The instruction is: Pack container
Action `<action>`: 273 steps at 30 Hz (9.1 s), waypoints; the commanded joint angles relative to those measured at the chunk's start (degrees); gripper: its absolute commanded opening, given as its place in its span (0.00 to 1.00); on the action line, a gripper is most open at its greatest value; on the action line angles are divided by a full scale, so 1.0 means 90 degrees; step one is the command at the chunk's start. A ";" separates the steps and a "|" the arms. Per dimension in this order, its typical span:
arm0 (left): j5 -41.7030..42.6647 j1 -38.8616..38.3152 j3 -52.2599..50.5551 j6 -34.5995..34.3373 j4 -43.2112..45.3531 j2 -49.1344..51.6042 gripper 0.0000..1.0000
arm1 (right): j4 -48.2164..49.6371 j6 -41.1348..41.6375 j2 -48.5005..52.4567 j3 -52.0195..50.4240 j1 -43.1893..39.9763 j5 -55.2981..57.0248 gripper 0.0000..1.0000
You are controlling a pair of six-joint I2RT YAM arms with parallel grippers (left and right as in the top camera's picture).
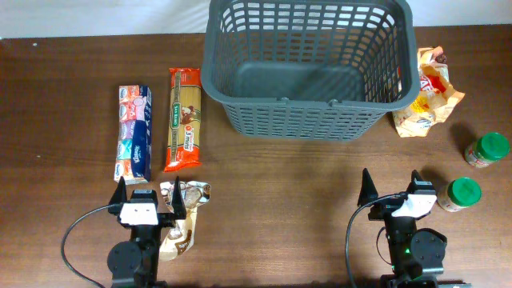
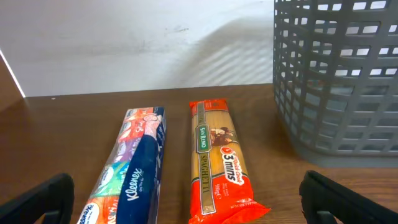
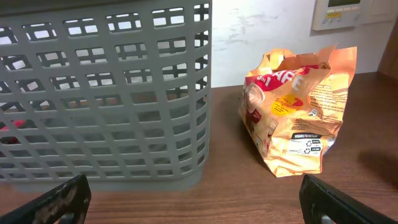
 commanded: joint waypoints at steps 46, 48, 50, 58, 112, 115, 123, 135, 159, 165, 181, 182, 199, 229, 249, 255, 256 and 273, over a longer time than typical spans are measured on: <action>-0.0066 0.0039 -0.0041 -0.0063 -0.0010 -0.0056 0.99 | -0.0034 0.0007 -0.0073 -0.0046 0.0056 -0.0017 0.99; -0.0066 0.0039 -0.0041 -0.0063 -0.0010 -0.0056 0.99 | -0.0032 0.0005 -0.0073 -0.0046 0.0056 -0.0017 0.99; -0.0066 0.0039 -0.0041 -0.0063 -0.0010 -0.0056 0.99 | -0.0034 0.0005 -0.0073 -0.0046 0.0056 -0.0017 0.99; -0.0066 0.0039 -0.0041 -0.0063 -0.0010 -0.0056 0.99 | -0.0034 0.0005 -0.0073 -0.0046 0.0056 -0.0017 0.99; -0.0066 0.0039 -0.0041 -0.0063 -0.0010 -0.0056 0.99 | -0.5986 -0.0119 0.3468 0.8408 0.0056 0.4112 0.99; -0.0066 0.0039 -0.0041 -0.0063 -0.0010 -0.0056 0.99 | -0.6997 -0.0124 0.3891 0.9190 0.0056 0.2540 0.99; -0.0066 0.0039 -0.0041 -0.0063 -0.0010 -0.0056 0.99 | -0.6885 -0.0049 0.4163 0.9304 0.0053 0.2647 0.99; -0.0066 0.0039 -0.0041 -0.0063 -0.0010 -0.0056 0.99 | -0.9311 0.2820 0.6812 1.1638 -0.0520 0.4342 0.99; -0.0068 0.0039 -0.0041 -0.0063 -0.0010 -0.0056 0.99 | -1.0338 0.3456 1.0095 1.2551 -0.5433 0.0250 0.99; -0.0066 0.0039 -0.0041 -0.0063 -0.0010 -0.0056 0.99 | -0.9566 0.3240 1.0200 1.1057 -0.5372 0.0267 0.99; -0.0066 0.0039 -0.0041 -0.0063 -0.0010 -0.0056 0.99 | -0.7864 0.2769 1.0200 0.9073 -0.4065 0.0940 0.99; -0.0066 0.0039 -0.0041 -0.0063 -0.0010 -0.0056 0.99 | -0.7861 0.2769 1.0200 0.9073 -0.4078 0.0986 0.99; -0.0066 0.0039 -0.0041 -0.0063 -0.0010 -0.0056 0.99 | -0.7106 0.2764 1.0200 0.8082 -0.4209 0.0823 0.99; -0.0066 0.0039 -0.0041 -0.0063 -0.0010 -0.0056 0.99 | -0.6382 0.2739 1.1254 0.7851 -0.4245 0.0464 0.99; -0.0066 0.0039 -0.0041 -0.0063 -0.0010 -0.0056 0.99 | -0.5756 0.2696 1.1261 0.7393 -0.4245 0.0393 0.99; -0.0066 0.0039 -0.0041 -0.0063 -0.0010 -0.0056 0.99 | -0.5656 0.2693 1.1307 0.7393 -0.4245 0.0393 0.99; -0.0068 0.0039 -0.0041 -0.0063 -0.0010 -0.0056 0.99 | -0.5646 0.2693 1.1315 0.7393 -0.4245 0.0393 0.99; -0.0066 0.0039 -0.0041 -0.0063 -0.0010 -0.0056 0.99 | -0.5416 0.2693 1.1319 0.7162 -0.4245 0.0447 0.99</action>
